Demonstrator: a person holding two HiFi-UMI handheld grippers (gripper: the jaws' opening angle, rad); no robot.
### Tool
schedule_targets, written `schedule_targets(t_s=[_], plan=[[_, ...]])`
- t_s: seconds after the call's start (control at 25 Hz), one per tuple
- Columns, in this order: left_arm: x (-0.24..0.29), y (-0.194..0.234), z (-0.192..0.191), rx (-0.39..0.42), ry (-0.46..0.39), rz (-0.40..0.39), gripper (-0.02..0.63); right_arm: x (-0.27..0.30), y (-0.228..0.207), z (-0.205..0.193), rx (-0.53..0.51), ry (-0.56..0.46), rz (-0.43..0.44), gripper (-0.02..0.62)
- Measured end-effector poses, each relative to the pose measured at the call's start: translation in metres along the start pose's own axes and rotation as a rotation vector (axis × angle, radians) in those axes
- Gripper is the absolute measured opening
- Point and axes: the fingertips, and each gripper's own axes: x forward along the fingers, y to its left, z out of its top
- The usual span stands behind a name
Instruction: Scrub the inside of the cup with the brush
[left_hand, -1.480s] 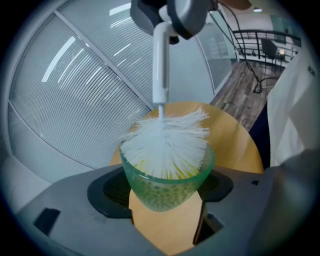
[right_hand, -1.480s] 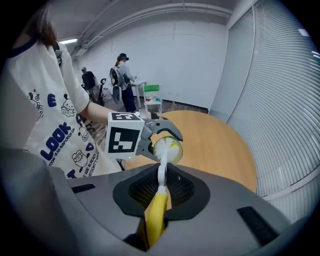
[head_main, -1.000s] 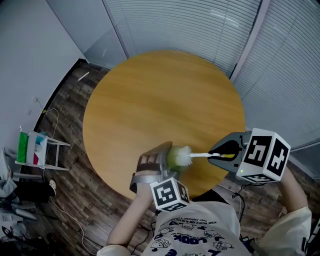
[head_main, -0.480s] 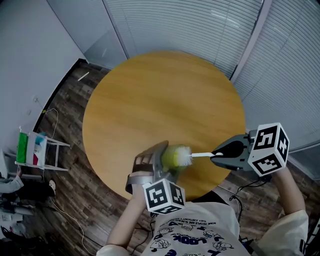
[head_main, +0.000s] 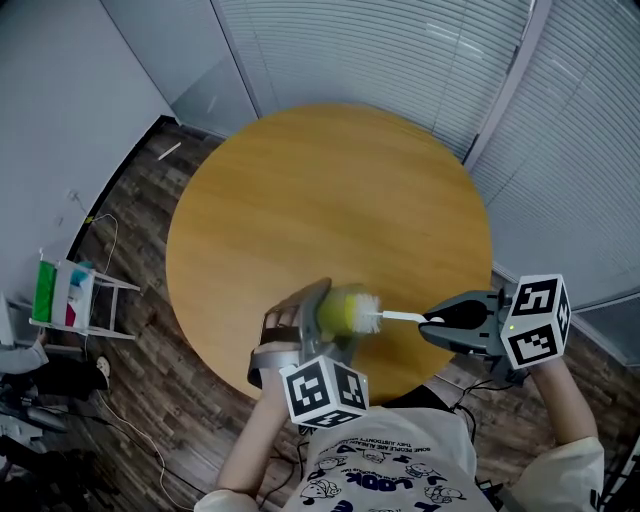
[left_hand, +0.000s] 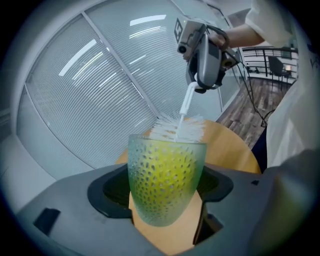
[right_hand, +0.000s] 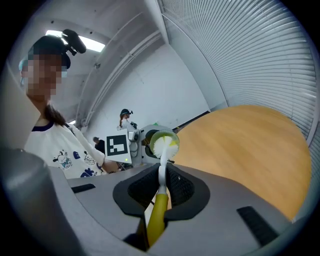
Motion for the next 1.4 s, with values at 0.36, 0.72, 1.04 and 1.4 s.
schedule_targets(t_s=[0.36, 0.72, 1.04, 1.4], plan=[[0.001, 0.003, -0.002, -0.017, 0.012, 0.012, 0.382, 0.004, 0.018, -0.002, -0.133, -0.022, -0.137, 0.046], [0.005, 0.006, 0.002, 0.001, 0.042, 0.014, 0.382, 0.002, 0.034, 0.009, -0.348, 0.076, -0.283, 0.046], [0.007, -0.009, -0.005, 0.030, 0.072, -0.007, 0.382, 0.007, 0.047, 0.009, -0.483, 0.220, -0.365, 0.046], [0.012, -0.015, -0.004, 0.084, 0.107, -0.014, 0.382, 0.008, 0.045, 0.018, -0.553, 0.346, -0.378, 0.046]])
